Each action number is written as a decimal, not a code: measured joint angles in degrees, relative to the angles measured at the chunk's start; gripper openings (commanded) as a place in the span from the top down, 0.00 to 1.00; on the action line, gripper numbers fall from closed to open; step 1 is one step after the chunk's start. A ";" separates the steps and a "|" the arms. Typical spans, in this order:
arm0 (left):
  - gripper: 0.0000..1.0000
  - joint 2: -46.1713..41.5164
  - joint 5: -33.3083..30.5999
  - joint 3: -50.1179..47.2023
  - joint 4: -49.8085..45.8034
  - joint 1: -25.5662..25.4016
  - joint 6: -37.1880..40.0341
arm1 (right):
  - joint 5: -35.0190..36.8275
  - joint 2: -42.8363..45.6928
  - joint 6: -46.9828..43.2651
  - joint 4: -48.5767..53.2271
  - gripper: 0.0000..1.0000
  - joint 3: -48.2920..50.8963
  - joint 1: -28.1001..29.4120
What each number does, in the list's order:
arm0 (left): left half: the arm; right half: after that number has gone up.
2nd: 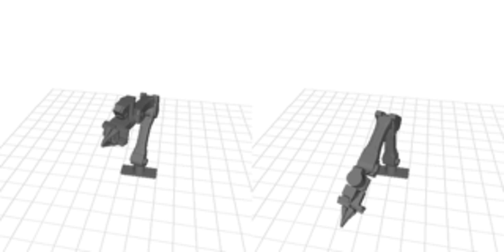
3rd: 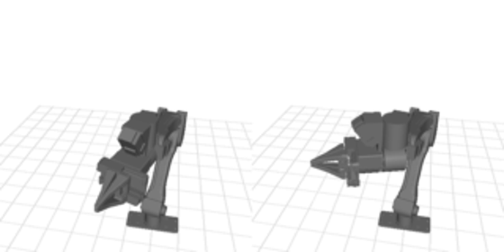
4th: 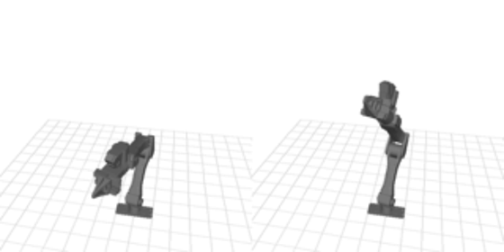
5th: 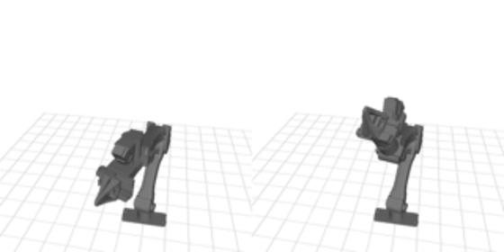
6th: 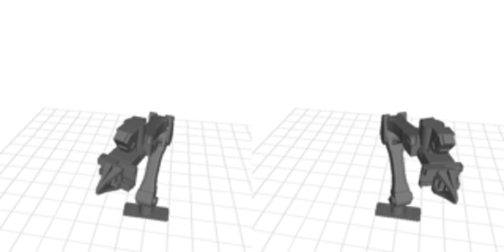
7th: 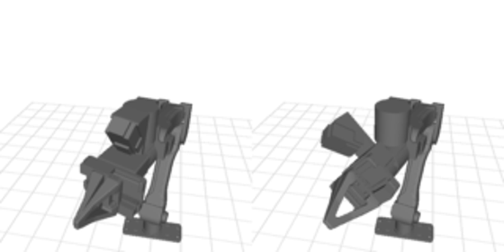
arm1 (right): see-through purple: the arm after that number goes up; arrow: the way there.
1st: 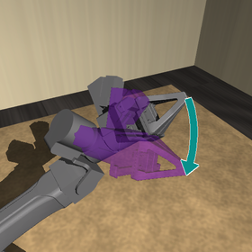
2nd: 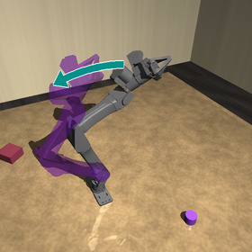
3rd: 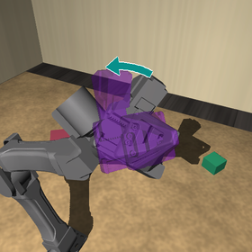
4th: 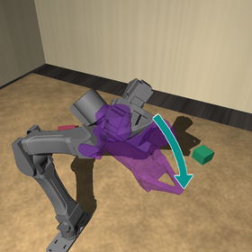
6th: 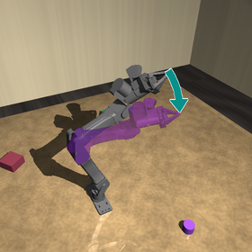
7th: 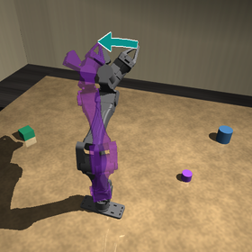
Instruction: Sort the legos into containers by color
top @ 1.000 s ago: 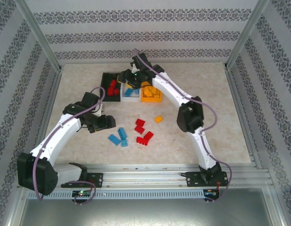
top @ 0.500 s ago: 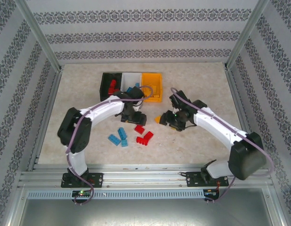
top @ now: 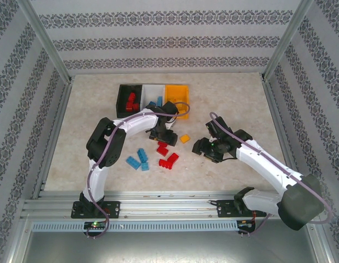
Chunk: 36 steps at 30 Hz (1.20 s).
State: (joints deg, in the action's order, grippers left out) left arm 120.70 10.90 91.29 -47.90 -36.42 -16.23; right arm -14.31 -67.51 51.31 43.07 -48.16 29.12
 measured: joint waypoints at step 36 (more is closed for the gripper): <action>0.54 -8.79 -0.42 12.92 -5.73 24.87 0.83 | 0.79 -11.15 -0.24 -1.25 0.40 -6.91 10.32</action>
State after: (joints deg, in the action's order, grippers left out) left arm 111.92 10.48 104.20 -53.63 -11.55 -15.40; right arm -13.52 -78.65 51.07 41.82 -55.07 39.44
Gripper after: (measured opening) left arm 0.474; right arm 0.598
